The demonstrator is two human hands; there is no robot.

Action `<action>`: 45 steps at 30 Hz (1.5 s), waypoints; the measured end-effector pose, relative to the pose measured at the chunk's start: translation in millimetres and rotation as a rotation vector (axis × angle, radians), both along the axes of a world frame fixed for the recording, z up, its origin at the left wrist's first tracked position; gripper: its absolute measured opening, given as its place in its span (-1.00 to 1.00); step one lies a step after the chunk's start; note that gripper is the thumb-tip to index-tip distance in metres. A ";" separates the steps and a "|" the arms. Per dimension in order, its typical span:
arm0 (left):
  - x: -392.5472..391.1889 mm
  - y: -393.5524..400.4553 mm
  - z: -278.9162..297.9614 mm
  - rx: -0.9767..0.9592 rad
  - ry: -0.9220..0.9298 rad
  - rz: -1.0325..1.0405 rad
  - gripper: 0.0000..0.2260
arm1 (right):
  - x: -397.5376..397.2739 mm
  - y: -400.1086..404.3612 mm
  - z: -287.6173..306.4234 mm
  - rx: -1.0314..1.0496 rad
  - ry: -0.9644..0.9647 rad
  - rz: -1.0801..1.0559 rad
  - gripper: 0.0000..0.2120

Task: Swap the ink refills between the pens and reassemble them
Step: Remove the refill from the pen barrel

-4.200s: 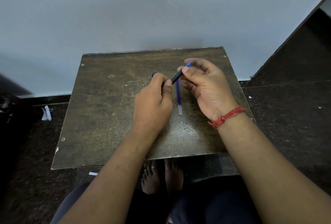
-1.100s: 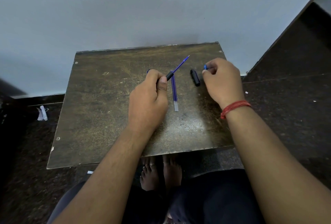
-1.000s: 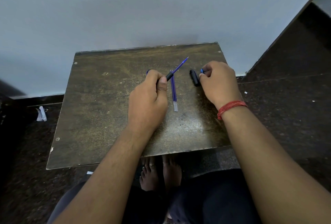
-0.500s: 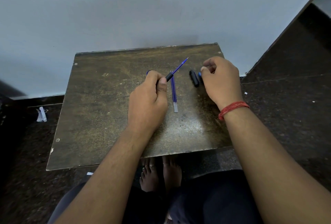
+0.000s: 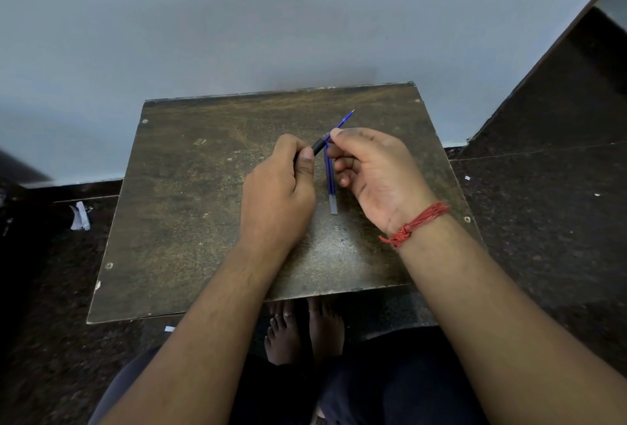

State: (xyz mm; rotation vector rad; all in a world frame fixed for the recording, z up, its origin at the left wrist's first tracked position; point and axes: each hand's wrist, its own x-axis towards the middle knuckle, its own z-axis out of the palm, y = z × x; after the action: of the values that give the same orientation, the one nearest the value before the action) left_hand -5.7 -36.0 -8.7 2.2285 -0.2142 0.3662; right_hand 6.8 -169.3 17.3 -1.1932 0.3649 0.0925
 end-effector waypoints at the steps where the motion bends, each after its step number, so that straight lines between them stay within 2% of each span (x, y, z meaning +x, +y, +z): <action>1: 0.0 -0.3 -0.1 0.008 -0.002 -0.004 -0.86 | 0.1 0.0 0.0 0.001 0.001 0.004 -0.89; 8: -0.5 -0.8 -0.4 0.031 -0.011 -0.018 -0.85 | 4.8 -3.0 -0.5 -0.002 -0.037 -0.047 -0.88; 14: -1.8 -0.6 0.3 0.030 0.013 -0.033 -0.86 | 14.4 -40.4 -1.8 0.219 -0.004 -0.301 -0.88; 17: -2.6 -0.5 1.1 0.019 0.018 -0.036 -0.86 | 14.7 -51.6 -4.7 0.304 0.030 -0.350 -0.87; 21: -2.8 -0.6 1.2 0.016 0.031 -0.015 -0.87 | 17.0 -55.2 -5.2 0.303 0.031 -0.366 -0.84; 23: -2.7 -0.2 1.3 0.015 0.039 -0.011 -0.87 | 16.9 -57.2 -5.5 0.193 0.007 -0.359 -0.84; 24: -2.6 0.0 1.4 0.012 0.040 -0.013 -0.86 | 17.0 -59.4 -6.5 0.067 -0.013 -0.357 -0.84; 29: -2.9 -0.4 3.0 0.004 0.042 -0.013 -0.87 | 15.9 -72.2 -13.6 -0.917 -0.072 -0.305 -0.87; 32: -3.4 -1.3 3.7 0.005 0.040 -0.010 -0.87 | 13.7 -72.8 -17.4 -1.199 -0.028 -0.214 -0.88; 38: -3.7 -1.1 3.6 0.001 0.049 -0.008 -0.86 | 15.0 -70.8 -23.7 -1.440 0.037 -0.085 -0.89; 45: -3.6 -0.7 4.3 0.002 0.051 -0.005 -0.87 | 15.1 -69.8 -22.0 -1.448 0.048 -0.062 -0.87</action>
State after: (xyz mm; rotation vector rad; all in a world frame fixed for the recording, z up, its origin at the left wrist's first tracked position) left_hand -9.3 -36.6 -4.4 2.2364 -0.1935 0.3062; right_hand 21.9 -239.1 -4.7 -2.6045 0.5220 -0.2509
